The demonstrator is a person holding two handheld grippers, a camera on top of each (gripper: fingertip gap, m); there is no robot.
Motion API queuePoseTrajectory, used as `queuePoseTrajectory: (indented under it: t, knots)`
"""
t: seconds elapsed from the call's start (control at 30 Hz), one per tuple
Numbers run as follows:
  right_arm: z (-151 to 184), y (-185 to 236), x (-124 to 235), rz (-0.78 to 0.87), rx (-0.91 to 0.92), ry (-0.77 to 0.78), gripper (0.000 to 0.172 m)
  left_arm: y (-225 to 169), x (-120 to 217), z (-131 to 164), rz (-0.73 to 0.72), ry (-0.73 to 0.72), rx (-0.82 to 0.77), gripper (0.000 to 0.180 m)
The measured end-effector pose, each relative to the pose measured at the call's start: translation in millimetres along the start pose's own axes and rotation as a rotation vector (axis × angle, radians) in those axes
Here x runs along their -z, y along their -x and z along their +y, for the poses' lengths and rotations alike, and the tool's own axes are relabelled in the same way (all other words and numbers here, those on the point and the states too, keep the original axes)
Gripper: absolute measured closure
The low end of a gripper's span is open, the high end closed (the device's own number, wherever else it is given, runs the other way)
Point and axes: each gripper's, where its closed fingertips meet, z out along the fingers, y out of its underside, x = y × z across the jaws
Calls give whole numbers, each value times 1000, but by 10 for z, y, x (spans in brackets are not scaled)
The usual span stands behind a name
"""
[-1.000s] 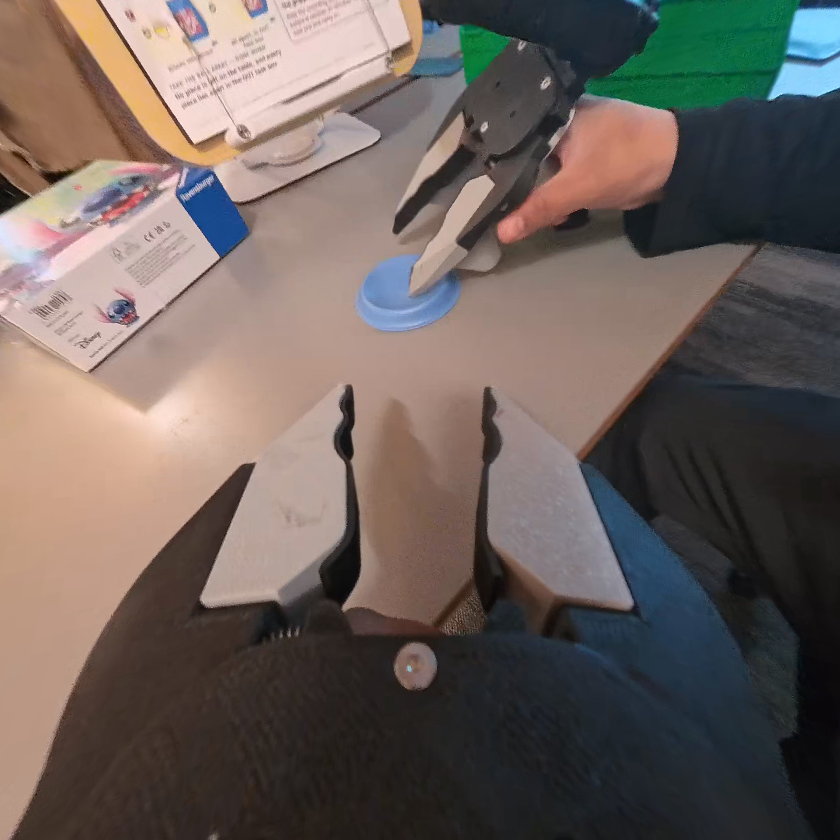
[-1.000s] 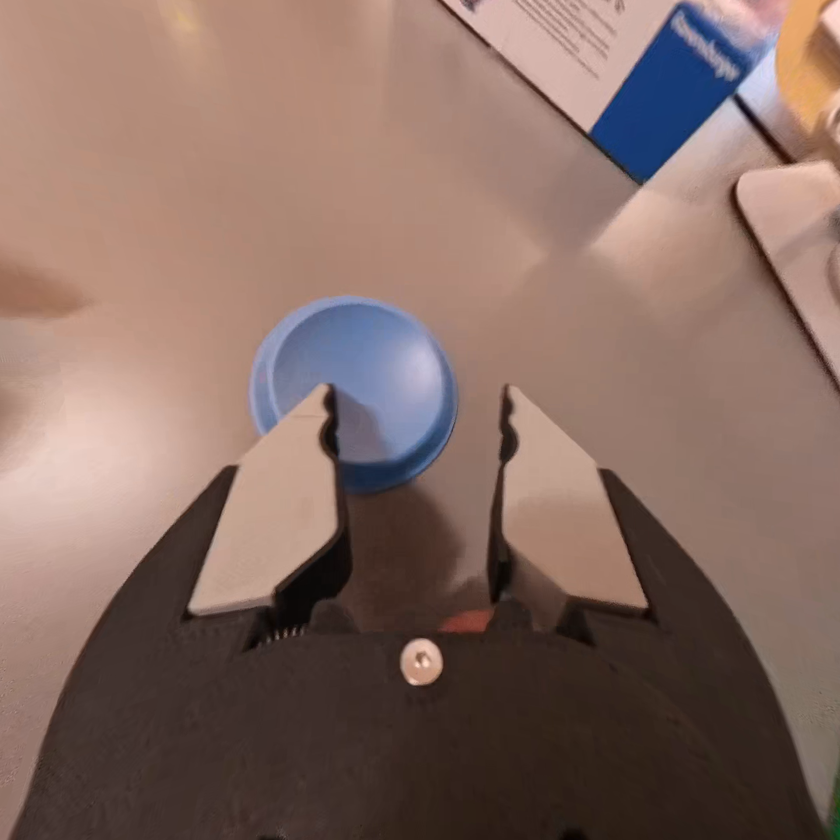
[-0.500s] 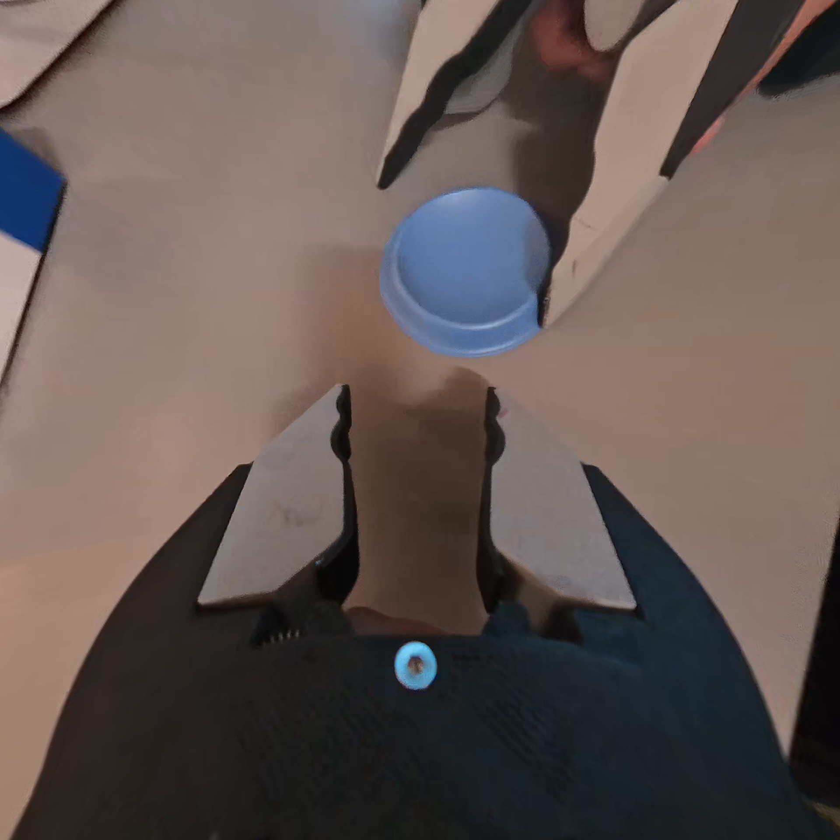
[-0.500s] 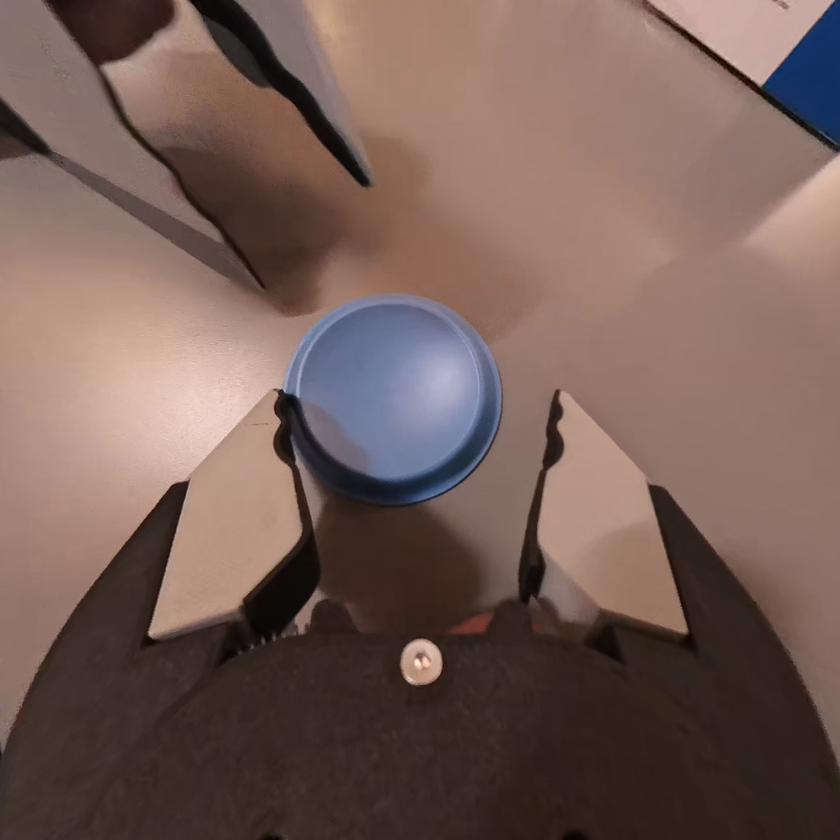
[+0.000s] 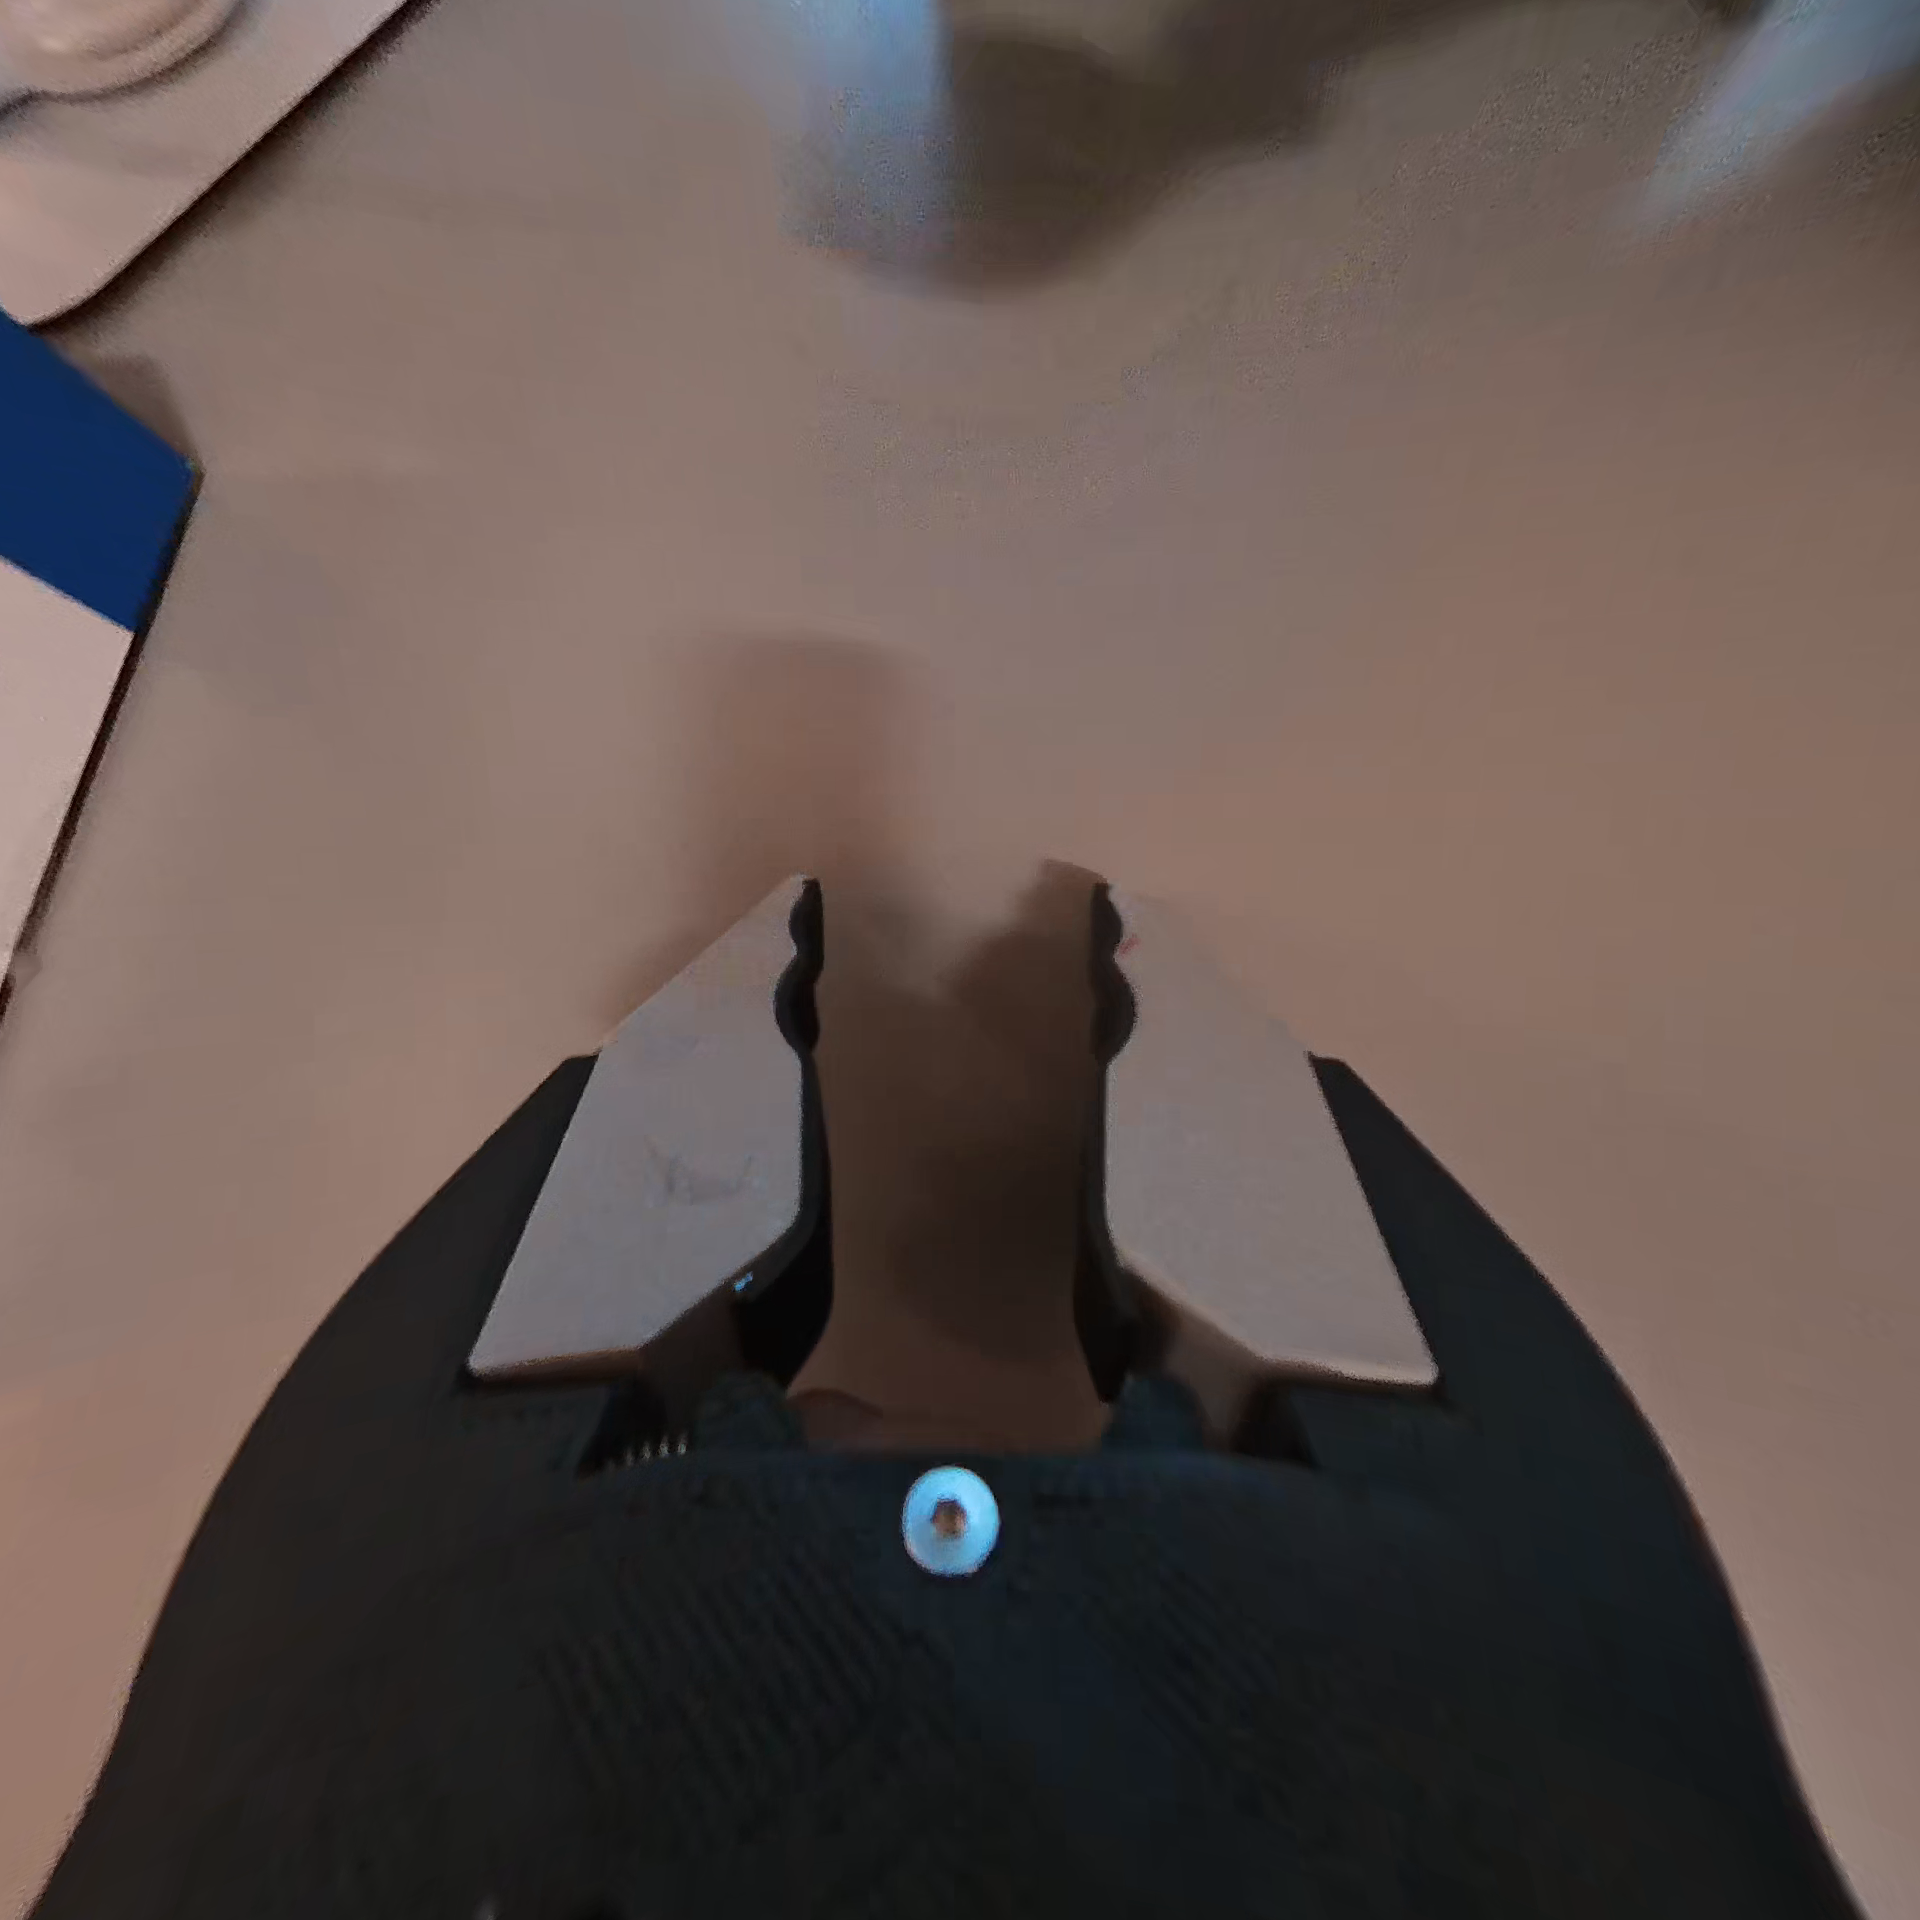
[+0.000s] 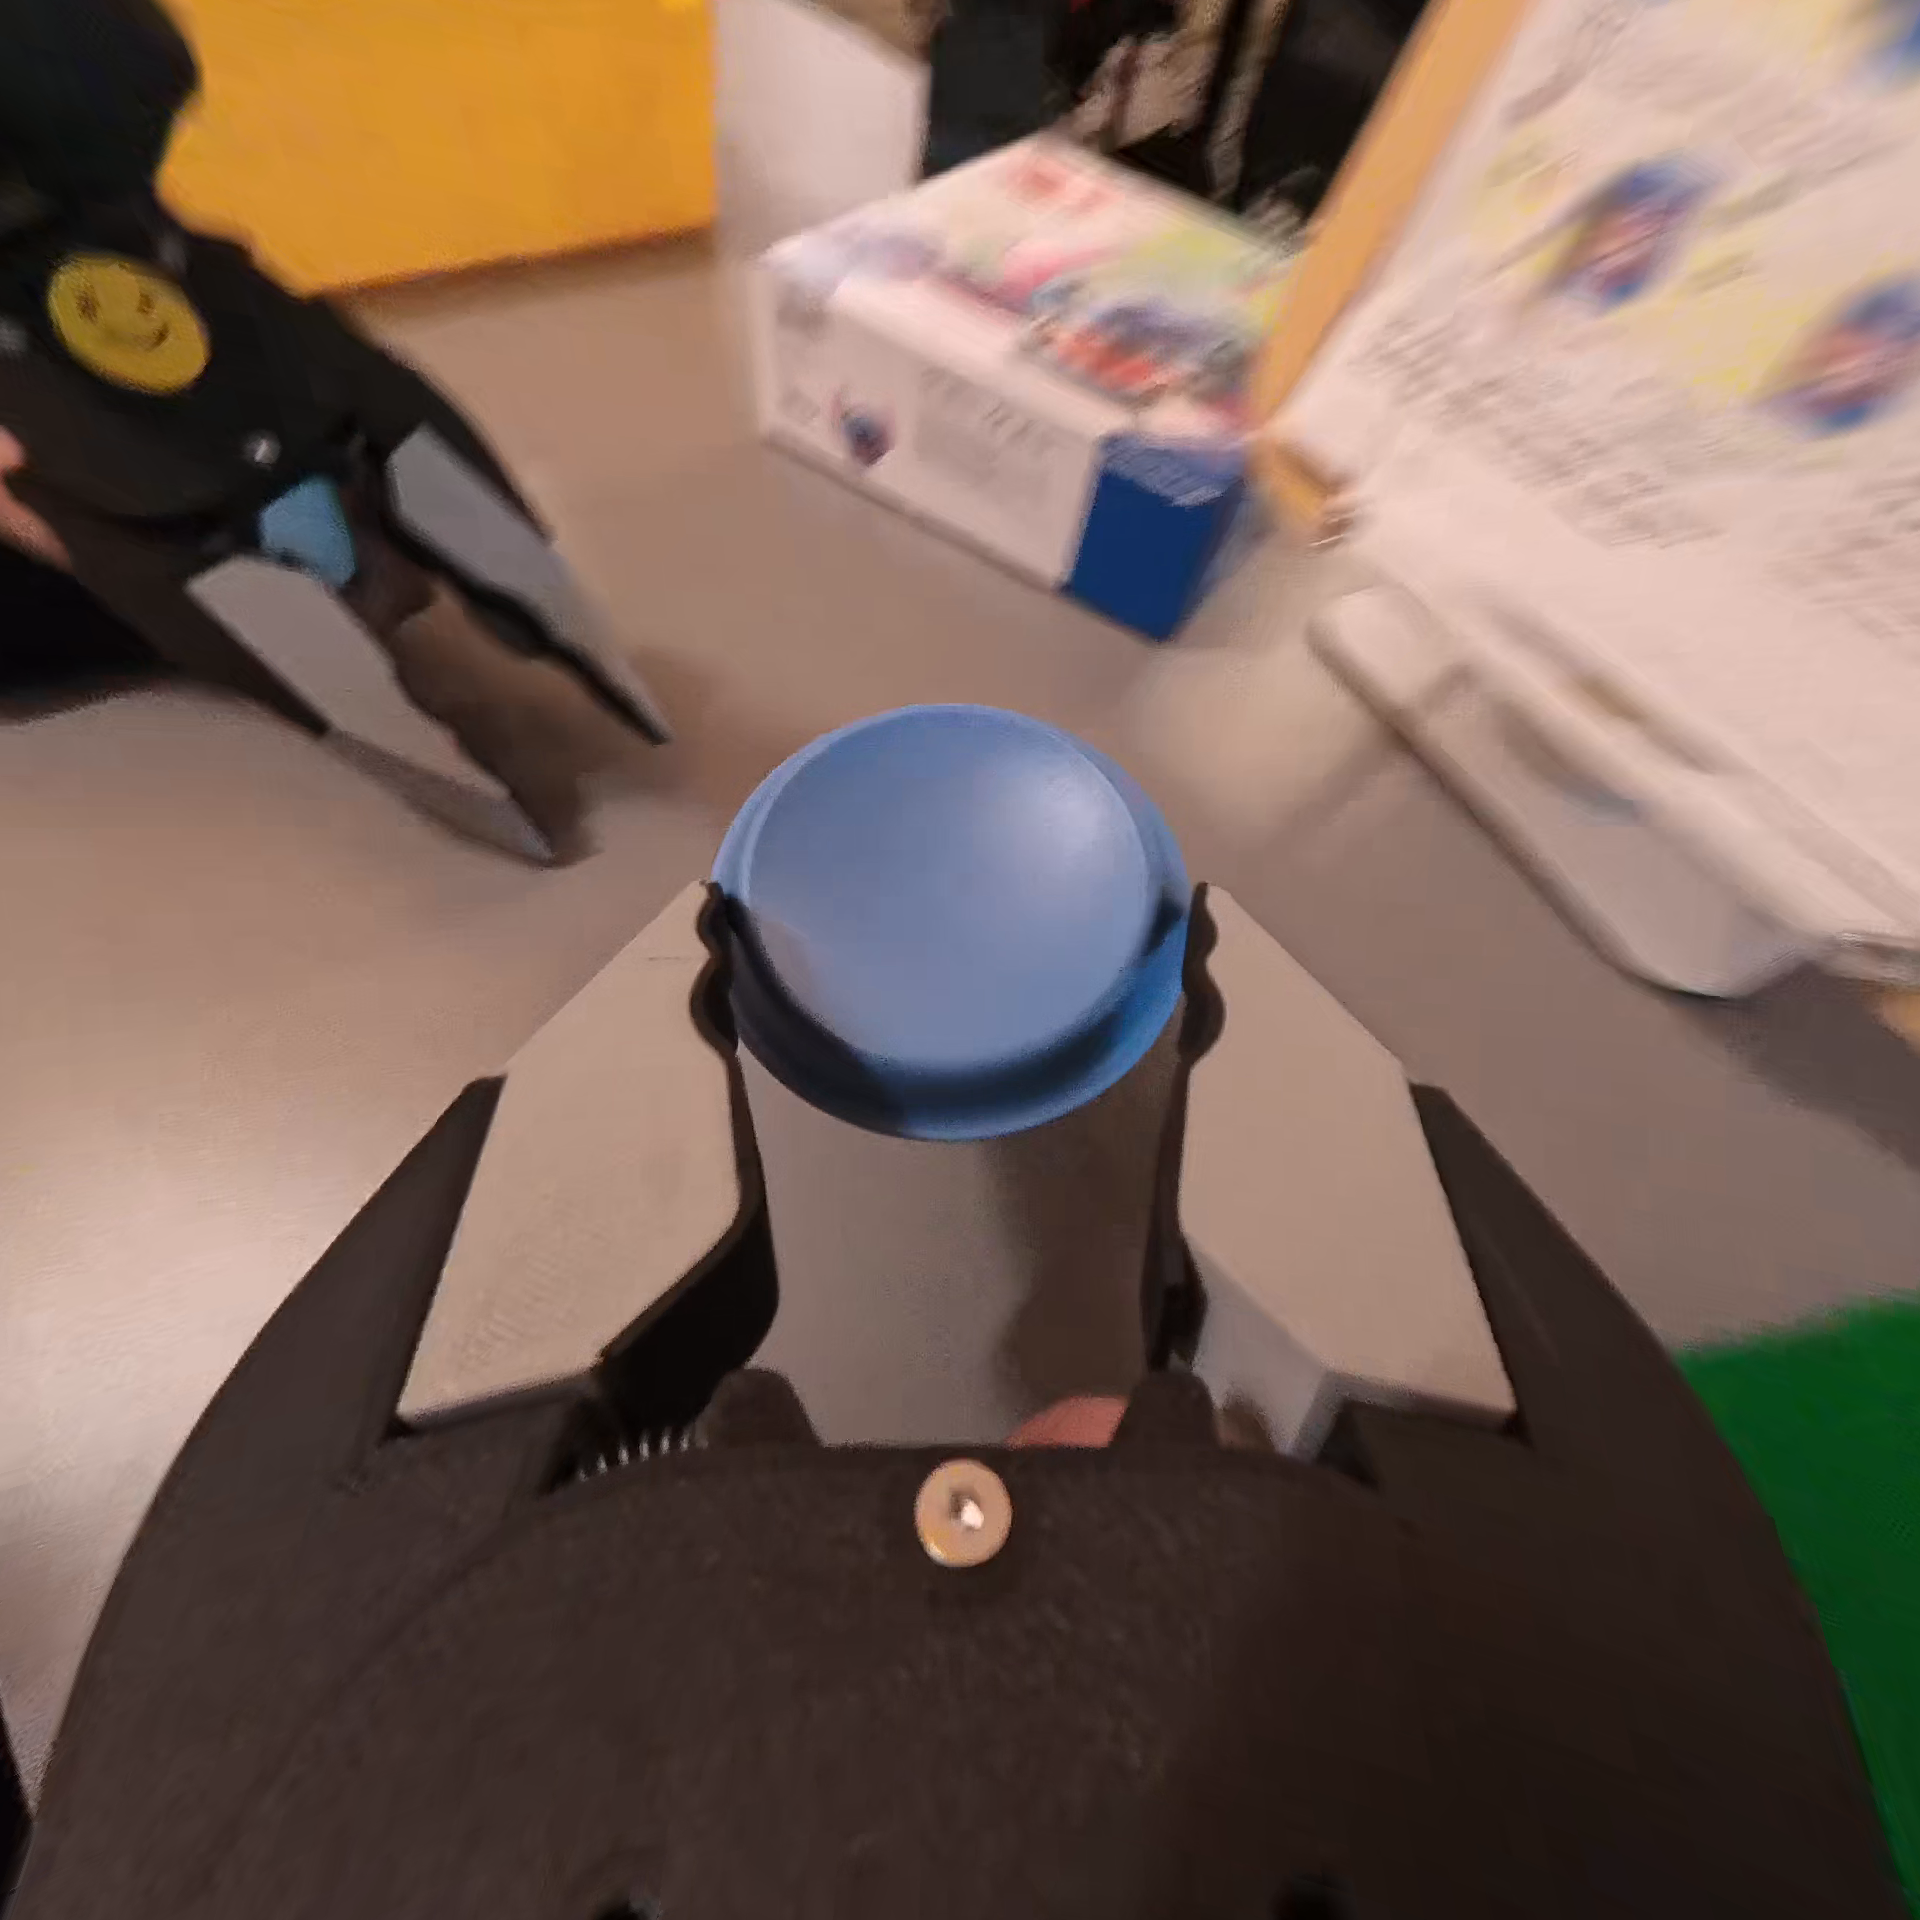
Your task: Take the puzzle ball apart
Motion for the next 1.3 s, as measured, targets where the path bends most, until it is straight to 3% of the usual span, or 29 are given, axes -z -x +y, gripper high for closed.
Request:
queuePoseTrajectory:
  t: [0.1, 0.2, 0.27, 0.37, 0.43, 0.57, 0.63, 0.7, 0.77, 0.9, 1.17, 1.3]
  knots:
    - [-171, -710, 696, 188, -57, 3, 87, 70, -14, -3, -44, 5, 12, 130]
    - [0, -1515, 1165, 376, -151, 38, 88, 88, -27, -25, -70, 0, -2, 130]
    - [329, -1965, 1293, 493, -218, 113, 88, 113, -34, -36, -95, -2, -14, 130]
    - [831, -2286, 1336, 568, -329, 287, 87, 167, -30, -37, -127, -3, 0, 130]
    - [773, -2347, 1409, 623, -312, 272, 87, 203, -10, -51, -139, -20, 24, 130]
    - [74, -1969, 1415, 594, -181, 42, 94, 346, 43, -76, -176, -58, 102, 130]
    - [-254, -1456, 1165, 416, -144, -104, 93, 449, 69, -66, -214, -66, 132, 130]
    - [-370, -806, 770, 159, -105, -173, 97, 538, 101, -64, -250, -79, 153, 130]
    - [-173, -417, 363, 43, -46, -94, 115, 576, 119, -64, -255, -89, 174, 131]
    - [255, -212, -190, 47, 62, 19, 113, 600, 119, -53, -266, -85, 179, 132]
    - [660, -33, -461, 24, 167, 155, 107, 751, 183, -39, -392, -83, 144, 128]
    - [677, -55, -461, 21, 159, 168, 106, 868, 237, -13, -442, -89, 160, 126]
